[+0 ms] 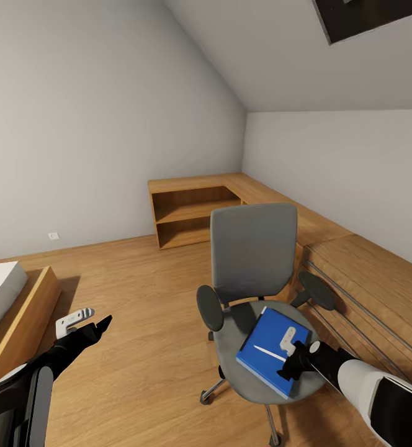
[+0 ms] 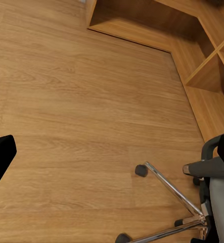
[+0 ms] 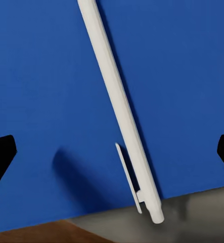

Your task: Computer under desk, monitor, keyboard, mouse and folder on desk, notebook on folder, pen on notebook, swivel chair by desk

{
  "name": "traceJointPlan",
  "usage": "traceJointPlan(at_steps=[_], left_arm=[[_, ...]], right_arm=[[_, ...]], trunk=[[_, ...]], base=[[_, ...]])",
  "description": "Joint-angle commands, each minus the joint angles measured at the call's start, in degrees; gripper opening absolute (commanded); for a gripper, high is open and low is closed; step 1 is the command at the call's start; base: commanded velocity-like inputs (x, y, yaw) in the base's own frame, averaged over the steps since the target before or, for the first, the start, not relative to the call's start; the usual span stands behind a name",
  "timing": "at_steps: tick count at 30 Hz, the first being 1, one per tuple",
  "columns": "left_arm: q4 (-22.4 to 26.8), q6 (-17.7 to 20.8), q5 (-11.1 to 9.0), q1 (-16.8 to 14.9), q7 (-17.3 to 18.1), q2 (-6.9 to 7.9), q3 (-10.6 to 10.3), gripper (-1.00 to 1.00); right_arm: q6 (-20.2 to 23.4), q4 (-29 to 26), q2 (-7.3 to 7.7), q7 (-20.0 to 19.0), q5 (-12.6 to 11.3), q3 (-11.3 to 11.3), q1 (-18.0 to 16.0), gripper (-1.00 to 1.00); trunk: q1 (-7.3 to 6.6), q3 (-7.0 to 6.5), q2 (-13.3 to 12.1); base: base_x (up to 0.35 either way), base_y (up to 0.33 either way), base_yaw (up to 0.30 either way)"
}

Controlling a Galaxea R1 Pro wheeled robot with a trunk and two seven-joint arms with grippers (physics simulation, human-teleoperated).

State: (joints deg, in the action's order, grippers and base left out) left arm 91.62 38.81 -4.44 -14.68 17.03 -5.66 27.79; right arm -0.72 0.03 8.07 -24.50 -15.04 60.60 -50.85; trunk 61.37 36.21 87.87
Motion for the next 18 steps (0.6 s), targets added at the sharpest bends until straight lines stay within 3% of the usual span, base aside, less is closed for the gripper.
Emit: traceJointPlan(at_steps=[1, 6, 15, 18], left_arm=[[0.05, 0.48, -0.46, -0.07, 0.11, -0.06, 0.16, 1.00], [0.05, 0.48, -0.46, -0.04, 0.11, -0.06, 0.16, 1.00], [0.05, 0.48, -0.41, -0.04, 0.08, -0.06, 0.16, 1.00], [0.05, 0.48, -0.40, -0.03, 0.10, -0.06, 0.16, 1.00]], right_arm=[[-0.07, 0.02, 0.02, -0.23, -0.52, 0.48, -0.04, 1.00], [-0.07, 0.02, 0.01, -0.27, -0.52, 0.48, -0.04, 1.00], [-0.07, 0.04, 0.02, -0.28, -0.50, 0.48, -0.04, 1.00], [-0.07, 0.05, 0.02, -0.29, -0.47, 0.47, -0.04, 1.00]], trunk=[[0.00, 0.05, 0.03], [0.00, 0.05, 0.03], [1.97, 1.67, 3.64], [1.97, 1.67, 3.64]], base=[[0.000, 0.000, 0.000], [0.000, 0.000, 0.000], [0.000, 0.000, 0.000], [0.000, 0.000, 0.000]])
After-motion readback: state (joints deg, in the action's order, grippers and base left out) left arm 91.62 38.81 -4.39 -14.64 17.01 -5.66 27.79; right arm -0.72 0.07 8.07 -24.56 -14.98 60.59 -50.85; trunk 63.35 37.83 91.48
